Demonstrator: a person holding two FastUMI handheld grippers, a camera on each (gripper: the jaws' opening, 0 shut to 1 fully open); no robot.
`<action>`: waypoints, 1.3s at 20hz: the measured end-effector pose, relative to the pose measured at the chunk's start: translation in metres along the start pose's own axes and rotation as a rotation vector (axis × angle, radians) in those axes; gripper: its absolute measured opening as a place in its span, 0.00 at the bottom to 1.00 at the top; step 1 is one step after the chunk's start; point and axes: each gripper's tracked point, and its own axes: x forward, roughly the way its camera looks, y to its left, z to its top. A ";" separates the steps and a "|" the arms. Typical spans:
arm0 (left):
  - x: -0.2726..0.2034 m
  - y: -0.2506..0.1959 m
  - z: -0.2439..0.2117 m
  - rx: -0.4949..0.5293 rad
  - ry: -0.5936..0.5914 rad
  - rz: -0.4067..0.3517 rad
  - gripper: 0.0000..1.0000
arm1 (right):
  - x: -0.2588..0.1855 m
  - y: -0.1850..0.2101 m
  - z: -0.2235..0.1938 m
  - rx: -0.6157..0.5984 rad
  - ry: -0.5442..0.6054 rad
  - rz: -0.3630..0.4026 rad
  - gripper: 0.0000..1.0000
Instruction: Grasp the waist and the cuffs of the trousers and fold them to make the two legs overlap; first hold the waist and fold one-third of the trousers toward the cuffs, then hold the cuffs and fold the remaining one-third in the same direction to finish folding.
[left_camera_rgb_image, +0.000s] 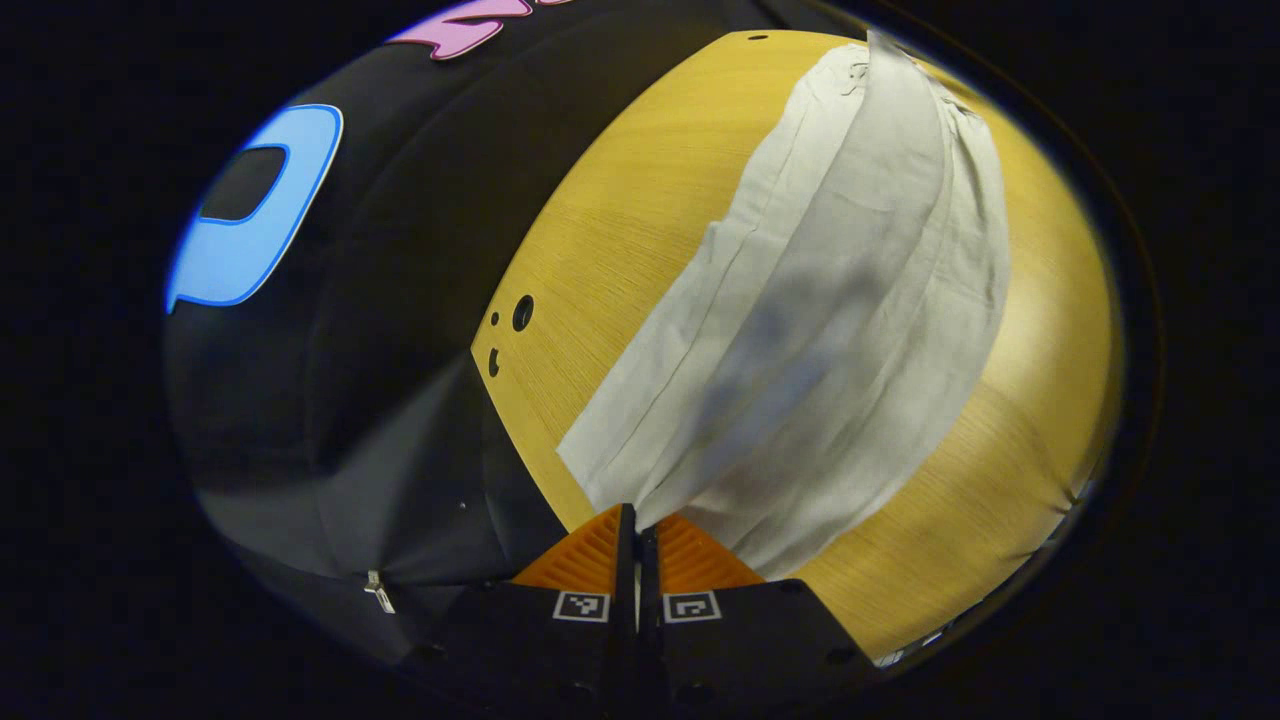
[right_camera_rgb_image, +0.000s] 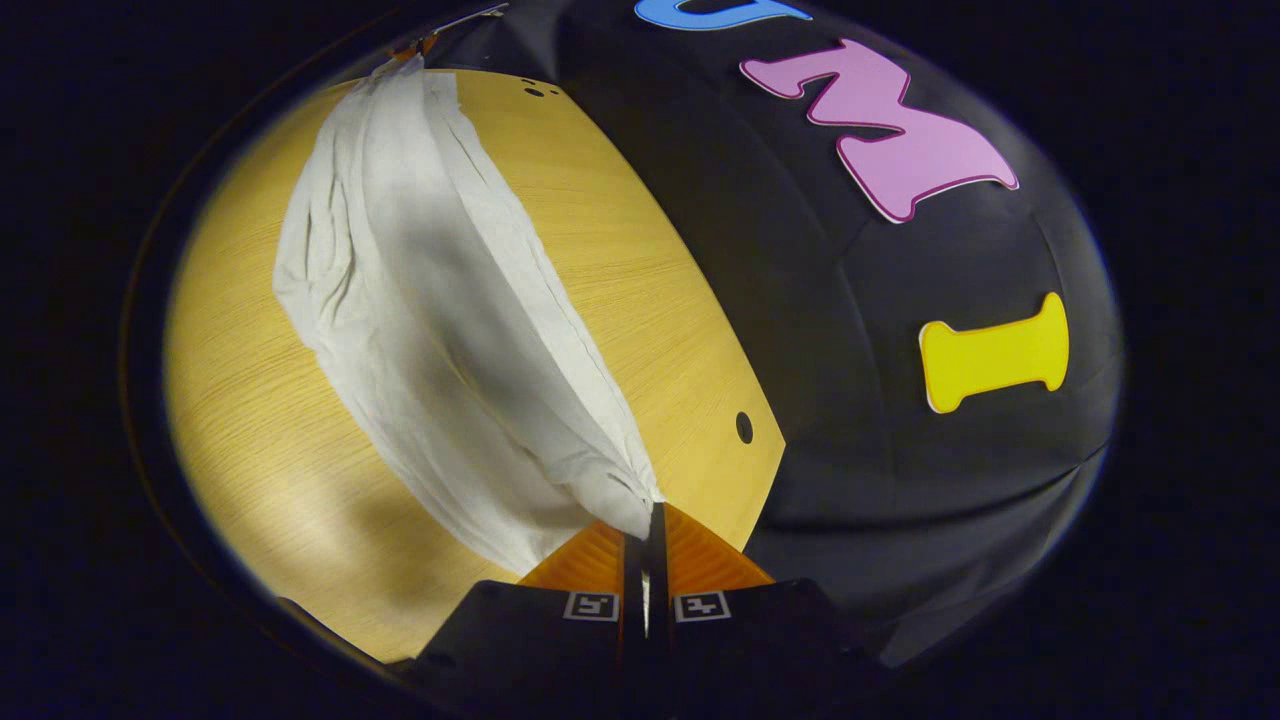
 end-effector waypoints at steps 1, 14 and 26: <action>0.006 0.002 0.004 0.005 0.009 0.005 0.05 | 0.009 -0.001 -0.001 0.007 0.012 0.007 0.05; 0.077 -0.019 0.005 0.118 0.159 -0.051 0.10 | 0.096 0.033 -0.025 -0.013 0.100 0.153 0.15; 0.066 0.006 0.024 0.434 0.080 0.053 0.98 | 0.072 0.015 -0.019 -0.201 0.085 0.094 0.96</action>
